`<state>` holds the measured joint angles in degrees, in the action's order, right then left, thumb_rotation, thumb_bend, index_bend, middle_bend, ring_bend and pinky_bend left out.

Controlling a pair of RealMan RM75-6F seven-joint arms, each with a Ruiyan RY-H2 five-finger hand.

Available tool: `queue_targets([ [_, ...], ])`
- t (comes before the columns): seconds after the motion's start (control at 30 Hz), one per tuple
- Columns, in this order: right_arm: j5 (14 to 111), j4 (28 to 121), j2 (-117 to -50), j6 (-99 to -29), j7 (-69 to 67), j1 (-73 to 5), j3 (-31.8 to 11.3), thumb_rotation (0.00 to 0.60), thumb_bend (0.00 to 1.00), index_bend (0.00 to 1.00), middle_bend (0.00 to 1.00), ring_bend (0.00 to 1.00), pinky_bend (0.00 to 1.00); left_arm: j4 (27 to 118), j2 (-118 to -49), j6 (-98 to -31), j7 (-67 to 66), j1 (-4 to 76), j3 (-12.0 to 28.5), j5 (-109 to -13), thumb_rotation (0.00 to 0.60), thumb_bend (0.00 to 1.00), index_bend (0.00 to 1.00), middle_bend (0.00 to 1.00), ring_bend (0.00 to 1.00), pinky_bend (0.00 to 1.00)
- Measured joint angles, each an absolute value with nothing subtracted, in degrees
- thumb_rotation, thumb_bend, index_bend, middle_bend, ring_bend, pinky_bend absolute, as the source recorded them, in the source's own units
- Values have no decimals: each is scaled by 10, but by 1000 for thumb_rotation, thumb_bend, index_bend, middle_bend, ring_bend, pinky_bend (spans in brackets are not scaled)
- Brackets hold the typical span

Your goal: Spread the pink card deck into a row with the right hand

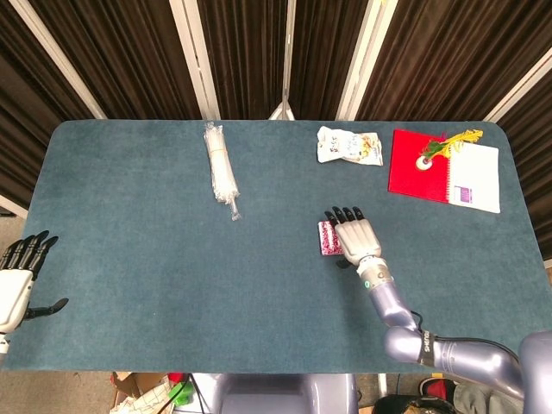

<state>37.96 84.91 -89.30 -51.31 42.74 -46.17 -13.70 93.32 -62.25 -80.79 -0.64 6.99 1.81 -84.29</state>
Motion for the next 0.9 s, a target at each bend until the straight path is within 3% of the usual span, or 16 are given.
queue_targets([
  [0.17,361,830,-906,-511,428,-478,-134,600,192,11,26,0,0,935,-621,-804,-4,72,18,-841,600,0,0,0,0,0],
  [0.53,329,789,-927,-507,424,-500,-129,600,192,146,163,50,0,939,-617,-797,0,73,18,-835,600,0,0,0,0,0],
  [0.9,310,758,-942,-500,414,-512,-122,600,192,194,240,77,0,940,-616,-794,3,75,19,-832,600,0,0,0,0,0],
])
